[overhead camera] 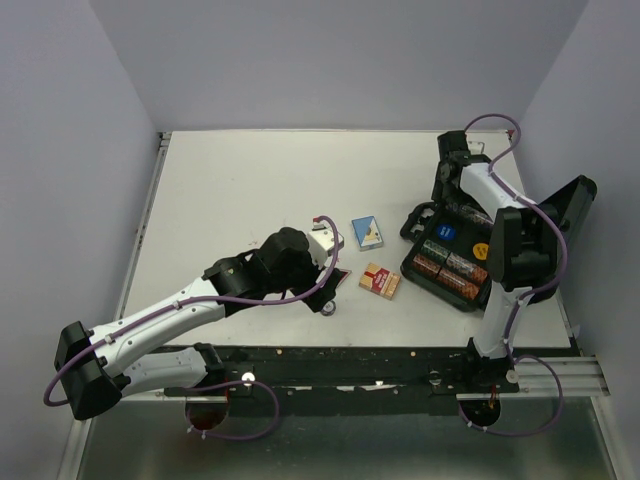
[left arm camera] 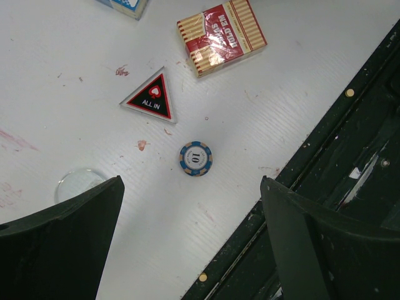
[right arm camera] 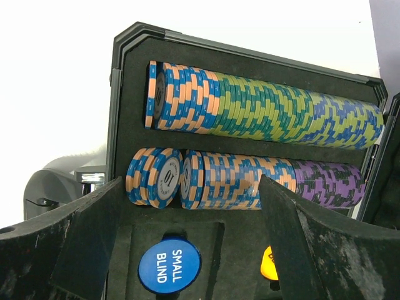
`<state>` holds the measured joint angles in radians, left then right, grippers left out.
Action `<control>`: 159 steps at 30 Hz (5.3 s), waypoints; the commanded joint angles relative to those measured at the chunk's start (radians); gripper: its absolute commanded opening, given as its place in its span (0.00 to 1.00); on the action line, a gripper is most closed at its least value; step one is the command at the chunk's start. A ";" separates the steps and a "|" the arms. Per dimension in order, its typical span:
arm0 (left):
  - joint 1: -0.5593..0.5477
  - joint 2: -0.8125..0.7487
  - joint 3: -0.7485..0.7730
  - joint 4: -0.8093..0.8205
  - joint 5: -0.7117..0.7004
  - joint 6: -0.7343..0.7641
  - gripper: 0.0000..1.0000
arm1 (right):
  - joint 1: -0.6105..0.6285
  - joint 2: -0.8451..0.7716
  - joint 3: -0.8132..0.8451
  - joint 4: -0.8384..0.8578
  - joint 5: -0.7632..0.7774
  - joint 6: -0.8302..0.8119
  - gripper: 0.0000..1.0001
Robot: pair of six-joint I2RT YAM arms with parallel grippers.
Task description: Pack up texas hold em set
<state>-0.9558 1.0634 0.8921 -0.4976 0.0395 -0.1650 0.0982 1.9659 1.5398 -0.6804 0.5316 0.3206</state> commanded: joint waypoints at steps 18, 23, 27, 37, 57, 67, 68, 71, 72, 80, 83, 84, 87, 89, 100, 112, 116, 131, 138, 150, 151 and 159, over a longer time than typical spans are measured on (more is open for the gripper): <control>0.002 -0.010 0.002 -0.002 0.016 0.009 0.99 | -0.037 -0.099 -0.073 -0.048 0.090 0.032 0.93; 0.002 -0.008 0.002 -0.002 0.016 0.009 0.99 | -0.043 -0.119 -0.090 -0.038 0.076 0.031 0.94; 0.002 -0.006 0.002 -0.002 0.016 0.009 0.99 | -0.046 -0.107 -0.087 -0.016 0.028 0.025 0.95; 0.002 0.001 0.001 -0.002 0.011 0.010 0.99 | -0.046 -0.093 -0.053 0.013 -0.057 0.000 0.98; -0.092 0.271 0.033 -0.009 -0.069 -0.025 0.93 | -0.048 -0.304 -0.173 0.081 -0.248 -0.055 1.00; -0.133 0.492 0.085 -0.013 -0.110 -0.041 0.87 | -0.046 -0.593 -0.400 0.214 -0.443 -0.035 1.00; -0.135 0.512 0.088 -0.016 -0.119 -0.042 0.87 | -0.046 -0.608 -0.408 0.214 -0.443 -0.037 1.00; -0.136 0.549 0.099 -0.016 -0.147 -0.051 0.85 | -0.046 -0.645 -0.423 0.216 -0.459 -0.037 1.00; -0.136 0.559 0.102 -0.018 -0.153 -0.057 0.84 | -0.046 -0.656 -0.426 0.217 -0.467 -0.037 1.00; -0.136 0.610 0.111 -0.025 -0.193 -0.071 0.82 | -0.046 -0.657 -0.446 0.232 -0.507 -0.037 1.00; -0.136 0.619 0.116 -0.027 -0.199 -0.070 0.82 | -0.045 -0.653 -0.451 0.231 -0.512 -0.037 1.00; -0.136 0.624 0.119 -0.027 -0.197 -0.070 0.82 | -0.046 -0.651 -0.452 0.234 -0.512 -0.037 1.00; -0.136 0.636 0.123 -0.032 -0.184 -0.070 0.78 | -0.046 -0.651 -0.455 0.236 -0.509 -0.041 1.00; -0.135 0.639 0.120 -0.035 -0.185 -0.070 0.74 | -0.046 -0.651 -0.454 0.234 -0.506 -0.043 1.00; -0.109 0.659 0.111 -0.050 -0.152 -0.097 0.63 | -0.046 -0.660 -0.451 0.223 -0.467 -0.054 1.00; -0.069 0.704 0.116 -0.065 -0.079 -0.122 0.48 | -0.048 -0.676 -0.455 0.229 -0.501 -0.058 0.99; -0.067 0.696 0.102 -0.045 -0.055 -0.117 0.40 | -0.046 -0.673 -0.457 0.223 -0.587 -0.051 1.00; -0.051 0.604 0.059 0.005 -0.043 -0.117 0.34 | -0.025 -0.742 -0.716 0.350 -1.064 0.121 0.93; -0.051 0.566 0.051 0.019 -0.041 -0.113 0.34 | 0.145 -0.653 -0.806 0.455 -1.075 0.202 0.89; -0.052 0.466 0.036 0.045 -0.044 -0.099 0.33 | 0.336 -0.526 -0.897 0.670 -1.104 0.379 0.81; -0.052 0.460 0.036 0.048 -0.043 -0.097 0.33 | 0.347 -0.518 -0.906 0.715 -1.110 0.394 0.81; -0.052 0.434 0.039 0.053 -0.041 -0.099 0.33 | 0.411 -0.464 -0.980 0.907 -1.179 0.511 0.75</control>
<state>-1.0088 1.5299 0.9401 -0.4633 -0.0174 -0.2733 0.4736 1.4673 0.5800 0.1150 -0.5987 0.7624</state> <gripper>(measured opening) 0.492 0.760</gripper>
